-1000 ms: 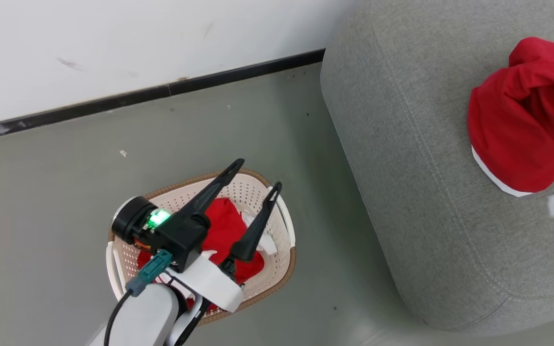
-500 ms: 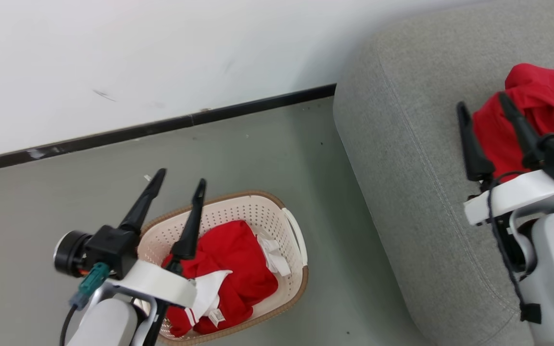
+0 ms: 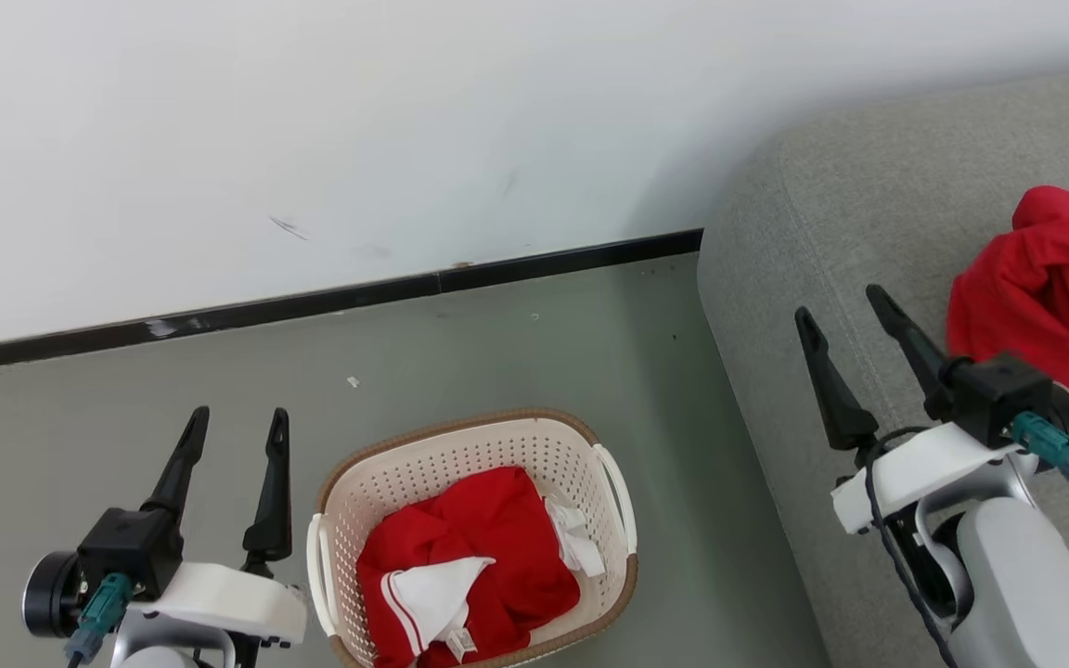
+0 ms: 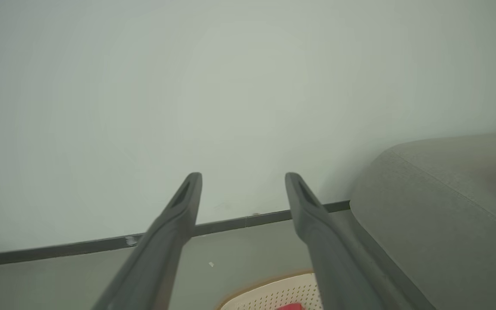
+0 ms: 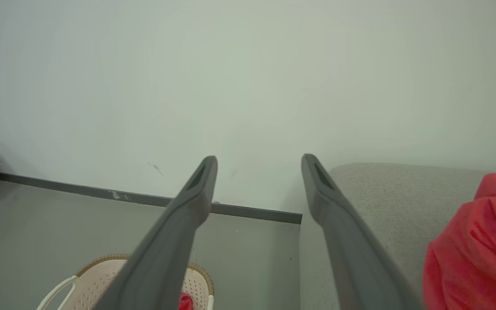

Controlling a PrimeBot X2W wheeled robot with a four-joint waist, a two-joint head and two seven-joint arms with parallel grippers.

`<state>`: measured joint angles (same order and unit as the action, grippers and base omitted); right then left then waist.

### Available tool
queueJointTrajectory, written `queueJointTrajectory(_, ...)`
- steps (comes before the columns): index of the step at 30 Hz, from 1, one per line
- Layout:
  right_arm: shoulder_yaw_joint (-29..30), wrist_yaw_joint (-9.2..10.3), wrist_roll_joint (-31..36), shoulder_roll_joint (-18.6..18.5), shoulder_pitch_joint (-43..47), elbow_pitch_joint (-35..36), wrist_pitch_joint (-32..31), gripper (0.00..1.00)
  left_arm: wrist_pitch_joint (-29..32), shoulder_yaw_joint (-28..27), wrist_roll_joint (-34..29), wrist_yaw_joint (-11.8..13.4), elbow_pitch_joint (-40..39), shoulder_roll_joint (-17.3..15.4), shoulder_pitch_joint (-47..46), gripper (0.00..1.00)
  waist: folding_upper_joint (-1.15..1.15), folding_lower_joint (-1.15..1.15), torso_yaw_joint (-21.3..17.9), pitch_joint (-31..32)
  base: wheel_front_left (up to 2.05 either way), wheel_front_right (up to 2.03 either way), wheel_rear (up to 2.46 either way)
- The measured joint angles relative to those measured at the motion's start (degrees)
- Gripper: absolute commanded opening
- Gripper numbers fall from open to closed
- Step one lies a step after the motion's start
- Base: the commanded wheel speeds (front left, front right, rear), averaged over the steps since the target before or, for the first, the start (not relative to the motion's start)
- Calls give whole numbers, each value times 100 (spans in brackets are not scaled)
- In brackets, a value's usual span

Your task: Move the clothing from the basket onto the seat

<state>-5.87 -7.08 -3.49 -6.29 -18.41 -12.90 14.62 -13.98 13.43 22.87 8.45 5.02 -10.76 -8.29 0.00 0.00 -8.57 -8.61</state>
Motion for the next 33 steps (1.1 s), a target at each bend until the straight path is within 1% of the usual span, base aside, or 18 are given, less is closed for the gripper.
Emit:
queueJointTrajectory(3, 14, 0, 7, 59, 262, 37, 0, 100, -7, -109, 24, 93, 69, 13, 228, 100, 0, 0, 127, 153, 0, 0, 0)
queueJointTrajectory(17, 270, 0, 67, 267, 1156, 375, 0, 100, -23, -287, 38, 294, 288, 108, 667, 100, 0, 0, 491, 645, 0, 0, 0)
queueJointTrajectory(23, 366, 0, 87, 307, 1540, 498, 0, 100, -23, -291, 37, 352, 338, 165, 760, 100, 0, 0, 597, 817, 0, 0, 0)
queueJointTrajectory(33, 387, 0, 109, 385, 2072, 636, 0, 100, -23, -291, 27, 349, 414, 155, 910, 100, 0, 0, 692, 1021, 0, 0, 0)
